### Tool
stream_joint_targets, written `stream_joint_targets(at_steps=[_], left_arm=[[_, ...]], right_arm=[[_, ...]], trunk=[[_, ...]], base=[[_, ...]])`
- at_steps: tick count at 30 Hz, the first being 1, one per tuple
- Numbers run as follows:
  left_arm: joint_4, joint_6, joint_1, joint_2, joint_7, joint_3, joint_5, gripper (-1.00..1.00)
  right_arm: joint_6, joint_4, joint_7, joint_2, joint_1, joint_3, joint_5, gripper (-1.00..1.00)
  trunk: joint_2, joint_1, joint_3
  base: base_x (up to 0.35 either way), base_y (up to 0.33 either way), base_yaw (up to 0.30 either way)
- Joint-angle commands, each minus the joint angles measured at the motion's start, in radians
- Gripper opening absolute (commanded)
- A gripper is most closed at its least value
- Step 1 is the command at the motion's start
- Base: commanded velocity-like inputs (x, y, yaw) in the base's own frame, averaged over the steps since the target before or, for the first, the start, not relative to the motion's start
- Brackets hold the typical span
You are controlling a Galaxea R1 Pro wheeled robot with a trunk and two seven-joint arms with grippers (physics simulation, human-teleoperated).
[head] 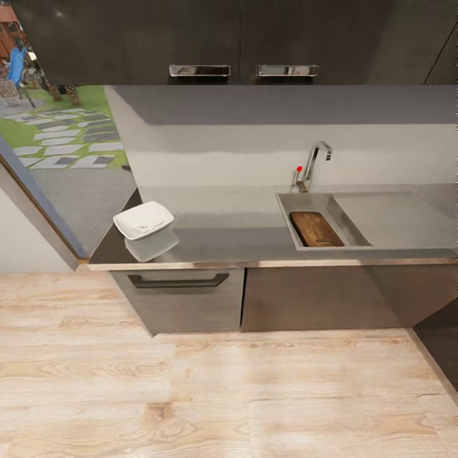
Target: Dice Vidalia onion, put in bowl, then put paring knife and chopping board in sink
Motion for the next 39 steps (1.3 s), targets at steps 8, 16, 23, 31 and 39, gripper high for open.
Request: stream_joint_targets(at_steps=[8,16,23,31,39], left_arm=[[0.113,-0.002,0.0,-0.012,0.005,-0.011,0.01,1.0],[0.386,0.0,0.0,-0.007,0.005,-0.011,0.01,1.0],[0.507,-0.001,0.0,-0.009,0.005,-0.011,0.009,1.0],[0.515,-0.001,0.0,-0.01,0.005,-0.011,0.009,1.0],[0.515,-0.002,0.0,-0.01,0.005,-0.011,0.008,1.0]], right_arm=[[0.003,-0.001,-0.002,0.004,0.0,0.007,-0.012,1.0],[0.003,-0.001,-0.003,0.006,0.0,0.006,-0.012,1.0],[0.003,-0.001,-0.003,0.006,0.0,0.005,-0.012,1.0],[0.004,-0.001,-0.003,0.006,0.0,0.005,-0.012,1.0],[0.004,-0.001,-0.003,0.009,0.0,0.005,-0.012,1.0]], trunk=[[-0.002,0.001,0.012],[-0.002,0.001,0.025],[-0.002,0.001,0.036],[-0.002,0.001,0.049],[-0.002,0.001,0.062]], base=[[0.0,0.0,-0.032],[0.0,0.0,-0.001],[0.0,0.0,0.0],[0.0,0.0,0.0],[0.0,0.0,0.0]])
